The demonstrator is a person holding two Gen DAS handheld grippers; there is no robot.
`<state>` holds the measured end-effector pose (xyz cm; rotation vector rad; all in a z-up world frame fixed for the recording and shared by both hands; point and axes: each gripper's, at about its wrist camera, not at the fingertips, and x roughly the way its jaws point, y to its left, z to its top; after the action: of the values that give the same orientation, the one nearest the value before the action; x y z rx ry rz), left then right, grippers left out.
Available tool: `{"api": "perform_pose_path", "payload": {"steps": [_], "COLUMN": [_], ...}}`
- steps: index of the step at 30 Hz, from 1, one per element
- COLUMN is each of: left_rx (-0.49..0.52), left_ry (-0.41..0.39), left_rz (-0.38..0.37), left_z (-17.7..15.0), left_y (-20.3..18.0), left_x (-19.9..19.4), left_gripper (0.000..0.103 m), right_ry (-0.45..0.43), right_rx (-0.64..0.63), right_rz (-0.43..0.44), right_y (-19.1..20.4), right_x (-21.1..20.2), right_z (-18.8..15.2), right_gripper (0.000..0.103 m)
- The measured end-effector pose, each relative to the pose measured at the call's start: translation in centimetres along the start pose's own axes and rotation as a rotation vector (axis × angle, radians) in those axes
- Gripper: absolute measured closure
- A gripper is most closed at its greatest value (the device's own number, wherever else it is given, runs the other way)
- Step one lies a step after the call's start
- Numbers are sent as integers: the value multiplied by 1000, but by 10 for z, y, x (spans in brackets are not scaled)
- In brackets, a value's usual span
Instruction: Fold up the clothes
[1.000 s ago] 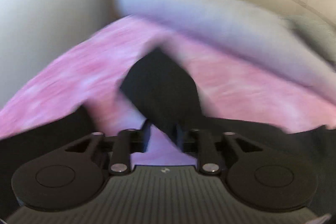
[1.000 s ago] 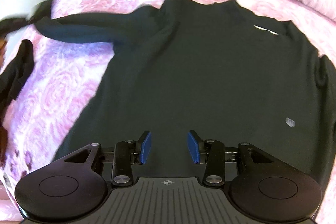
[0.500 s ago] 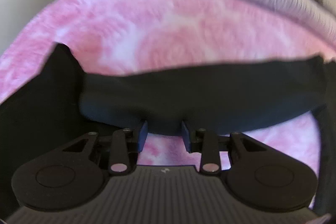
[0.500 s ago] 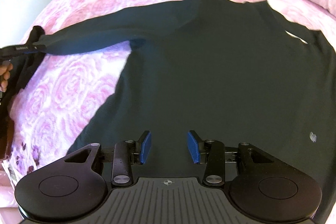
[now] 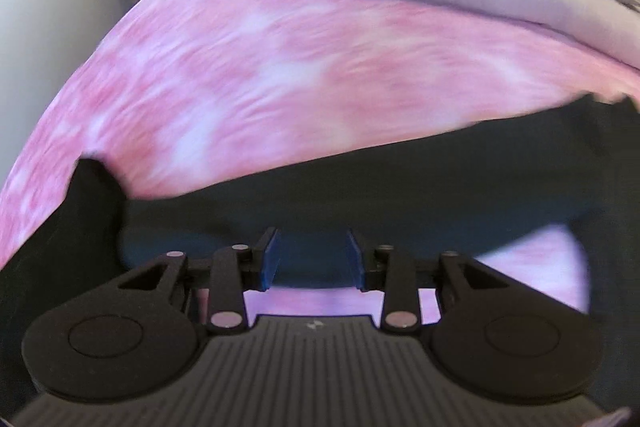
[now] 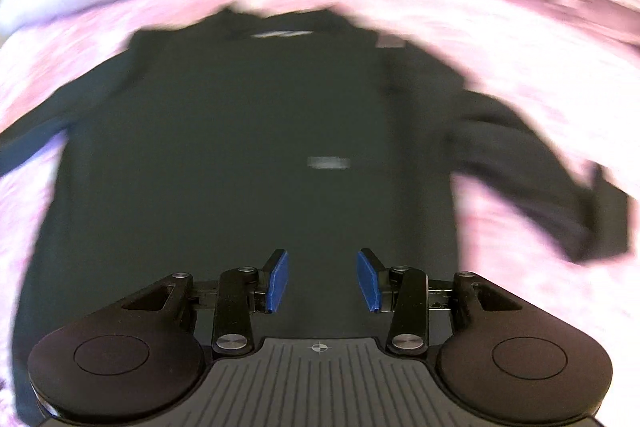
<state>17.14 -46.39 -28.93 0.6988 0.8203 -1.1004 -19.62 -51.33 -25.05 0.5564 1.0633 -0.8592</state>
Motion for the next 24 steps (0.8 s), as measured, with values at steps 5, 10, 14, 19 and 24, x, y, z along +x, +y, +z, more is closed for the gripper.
{"api": "perform_pose_path", "payload": {"steps": [5,10,14,19,24], "left_rx": [213,296,349,401,466], "left_ry": [-57,-50,-4,41,35], "left_rz": [-90,-178,-253,-333,-388], "left_z": [11,-8,-37,-62,-69], "left_y": [-124,-264,-371,-465,-521], "left_x": [-47,-87,-104,-120,-131], "left_gripper": [69,66,66,66,66], "right_ry": [-48,-83,-76,14,-83], "right_rx": [140,248,270,208,249], "right_rz": [-141,-180,-130,-74,-31], "right_y": [-115,-230,-279,-296,-328], "right_x": [-15,-2,35,83,68], "right_z": [-2,17,44,46,36], "right_gripper": [61,59,53,53,100]}}
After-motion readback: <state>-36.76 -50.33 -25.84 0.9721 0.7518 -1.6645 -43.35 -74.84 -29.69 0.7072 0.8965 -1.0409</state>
